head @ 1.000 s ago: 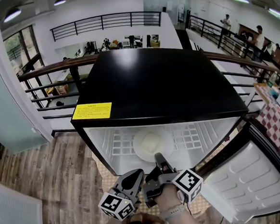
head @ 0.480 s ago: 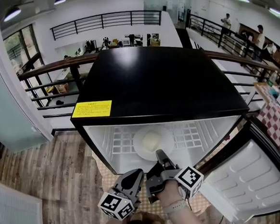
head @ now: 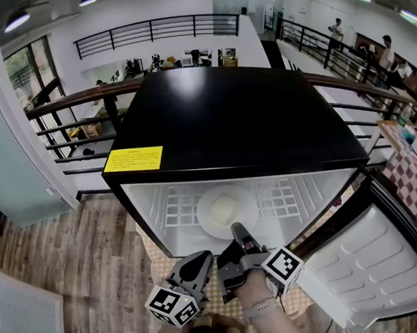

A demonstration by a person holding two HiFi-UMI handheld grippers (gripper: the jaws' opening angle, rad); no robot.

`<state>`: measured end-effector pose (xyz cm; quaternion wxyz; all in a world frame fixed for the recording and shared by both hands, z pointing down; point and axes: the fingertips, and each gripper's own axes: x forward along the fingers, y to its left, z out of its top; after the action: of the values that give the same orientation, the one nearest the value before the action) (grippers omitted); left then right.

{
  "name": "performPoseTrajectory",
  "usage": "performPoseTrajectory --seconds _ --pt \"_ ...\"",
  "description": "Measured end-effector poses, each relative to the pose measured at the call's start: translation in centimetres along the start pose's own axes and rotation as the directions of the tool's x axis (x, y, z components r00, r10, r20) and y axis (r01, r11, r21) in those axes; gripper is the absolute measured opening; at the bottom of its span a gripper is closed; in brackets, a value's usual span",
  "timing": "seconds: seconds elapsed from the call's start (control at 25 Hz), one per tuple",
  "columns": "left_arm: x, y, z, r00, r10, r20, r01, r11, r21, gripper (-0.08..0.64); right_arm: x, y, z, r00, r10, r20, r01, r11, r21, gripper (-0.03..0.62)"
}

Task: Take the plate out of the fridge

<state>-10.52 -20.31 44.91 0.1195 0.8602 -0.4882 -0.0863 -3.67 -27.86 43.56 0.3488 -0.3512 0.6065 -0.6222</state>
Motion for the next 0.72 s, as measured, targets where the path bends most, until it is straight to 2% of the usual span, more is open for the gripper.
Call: performPoseTrajectory --seconds 0.72 --pt "-0.5 -0.2 0.6 1.000 0.022 0.012 -0.022 1.000 0.015 0.011 -3.4 0.4 -0.5 0.998 0.039 -0.049 -0.040 0.999 -0.021 0.049"
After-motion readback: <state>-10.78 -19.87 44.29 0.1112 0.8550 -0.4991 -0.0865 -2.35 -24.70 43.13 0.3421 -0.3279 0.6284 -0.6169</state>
